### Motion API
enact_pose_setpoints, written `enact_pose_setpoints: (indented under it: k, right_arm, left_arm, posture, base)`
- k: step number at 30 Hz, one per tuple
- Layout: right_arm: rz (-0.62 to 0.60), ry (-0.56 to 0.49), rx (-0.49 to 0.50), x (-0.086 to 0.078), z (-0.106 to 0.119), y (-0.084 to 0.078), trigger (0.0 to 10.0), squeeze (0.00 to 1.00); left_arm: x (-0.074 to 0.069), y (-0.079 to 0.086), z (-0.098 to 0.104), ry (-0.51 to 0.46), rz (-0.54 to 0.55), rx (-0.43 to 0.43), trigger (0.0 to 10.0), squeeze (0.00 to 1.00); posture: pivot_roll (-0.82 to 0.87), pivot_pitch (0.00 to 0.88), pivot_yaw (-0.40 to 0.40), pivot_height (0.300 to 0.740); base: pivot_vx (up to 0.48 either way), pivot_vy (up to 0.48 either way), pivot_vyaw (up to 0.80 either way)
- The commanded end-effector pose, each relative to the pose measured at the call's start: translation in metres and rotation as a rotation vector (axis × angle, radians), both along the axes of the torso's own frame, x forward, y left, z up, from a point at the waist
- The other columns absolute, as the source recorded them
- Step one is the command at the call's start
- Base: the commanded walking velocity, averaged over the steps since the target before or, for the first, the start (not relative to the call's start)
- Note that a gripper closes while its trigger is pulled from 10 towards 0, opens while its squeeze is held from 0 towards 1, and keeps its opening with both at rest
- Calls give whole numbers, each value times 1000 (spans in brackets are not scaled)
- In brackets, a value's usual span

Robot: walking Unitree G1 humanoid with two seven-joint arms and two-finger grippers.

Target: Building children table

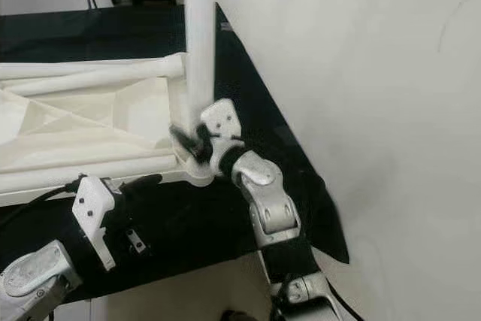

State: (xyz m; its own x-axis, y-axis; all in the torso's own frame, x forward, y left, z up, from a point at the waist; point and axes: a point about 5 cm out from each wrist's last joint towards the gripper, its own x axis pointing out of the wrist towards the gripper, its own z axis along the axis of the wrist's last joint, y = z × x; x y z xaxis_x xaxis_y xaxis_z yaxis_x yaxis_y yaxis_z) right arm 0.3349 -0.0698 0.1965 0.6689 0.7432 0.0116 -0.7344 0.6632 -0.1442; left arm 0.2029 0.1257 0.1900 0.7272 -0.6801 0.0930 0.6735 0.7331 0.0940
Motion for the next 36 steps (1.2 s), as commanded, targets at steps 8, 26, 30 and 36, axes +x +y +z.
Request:
enact_pose_setpoints:
  k: [8, 26, 30, 36]
  right_arm:
    - [377, -159, -48, 5, 46, -3, 10000, 0]
    - [640, -39, -191, 29, 48, -22, 0, 0]
    - [650, 9, -214, 30, 35, -24, 0, 0]
    - [530, 60, -228, 36, 10, -33, 0, 0]
  left_arm:
    - [-1, -1, -1, 6, 0, -5, 10000, 0]
    - [-4, 1, 1, 12, -2, 9, 10000, 0]
    - [-3, 2, 1, 10, 4, 13, 10000, 0]
    - [-3, 5, 1, 7, 22, 21, 10000, 0]
  posture:
    - [90, 210, -97, 740]
    - [132, 224, -92, 740]
    - [132, 224, -95, 740]
    - [134, 224, -96, 740]
  base:
    - [0, 0, 0]
    - [0, 0, 0]
    - [0, 0, 0]
    - [0, 0, 0]
